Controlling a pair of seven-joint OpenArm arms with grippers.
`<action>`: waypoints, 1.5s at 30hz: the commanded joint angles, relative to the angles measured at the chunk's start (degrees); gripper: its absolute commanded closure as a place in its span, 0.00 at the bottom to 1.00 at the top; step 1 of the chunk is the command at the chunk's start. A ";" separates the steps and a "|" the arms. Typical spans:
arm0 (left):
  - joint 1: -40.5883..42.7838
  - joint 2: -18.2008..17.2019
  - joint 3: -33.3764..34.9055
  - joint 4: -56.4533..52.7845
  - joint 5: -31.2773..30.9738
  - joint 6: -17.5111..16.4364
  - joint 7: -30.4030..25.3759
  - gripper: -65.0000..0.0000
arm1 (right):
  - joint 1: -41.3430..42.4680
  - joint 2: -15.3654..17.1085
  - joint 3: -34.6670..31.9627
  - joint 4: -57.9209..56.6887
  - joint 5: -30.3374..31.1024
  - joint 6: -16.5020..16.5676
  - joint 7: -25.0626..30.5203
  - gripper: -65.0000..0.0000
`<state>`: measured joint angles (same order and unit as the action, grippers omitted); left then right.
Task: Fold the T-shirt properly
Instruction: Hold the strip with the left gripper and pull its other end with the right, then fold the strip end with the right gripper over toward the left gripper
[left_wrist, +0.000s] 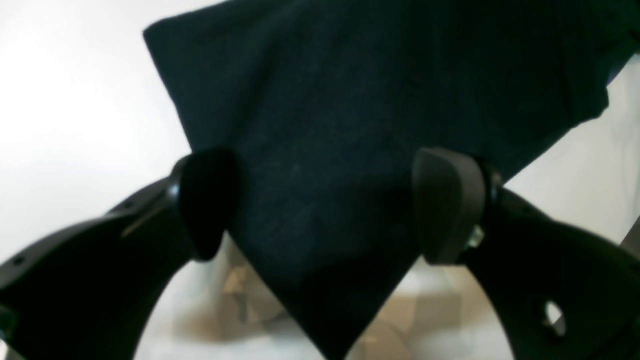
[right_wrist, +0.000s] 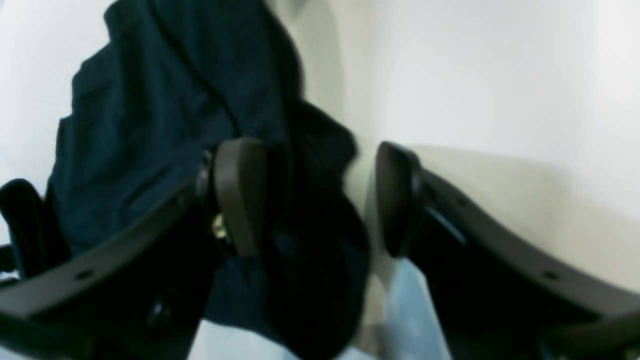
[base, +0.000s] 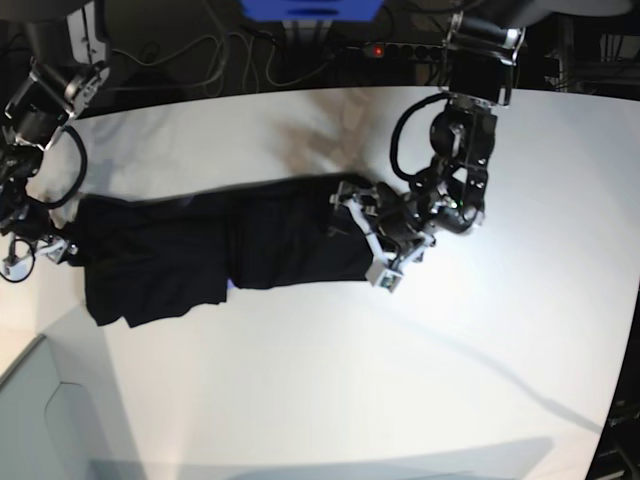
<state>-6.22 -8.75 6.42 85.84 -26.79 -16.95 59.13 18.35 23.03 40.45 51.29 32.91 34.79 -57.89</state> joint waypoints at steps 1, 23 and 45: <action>-0.95 -0.08 -0.13 1.06 -0.69 -0.06 -0.63 0.17 | 1.12 1.55 1.27 0.89 1.42 0.78 0.53 0.49; -1.03 0.09 -0.13 1.06 -0.69 -0.06 -0.54 0.17 | -2.22 -4.96 -3.74 10.91 1.51 0.78 -3.08 0.50; -0.95 -0.17 -0.13 1.06 -0.69 -0.06 -0.54 0.17 | -1.87 -7.33 -9.28 11.09 1.34 0.51 -2.90 0.58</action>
<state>-6.22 -8.75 6.42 85.84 -26.79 -16.95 59.16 15.53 14.76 31.05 61.41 34.33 34.74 -60.47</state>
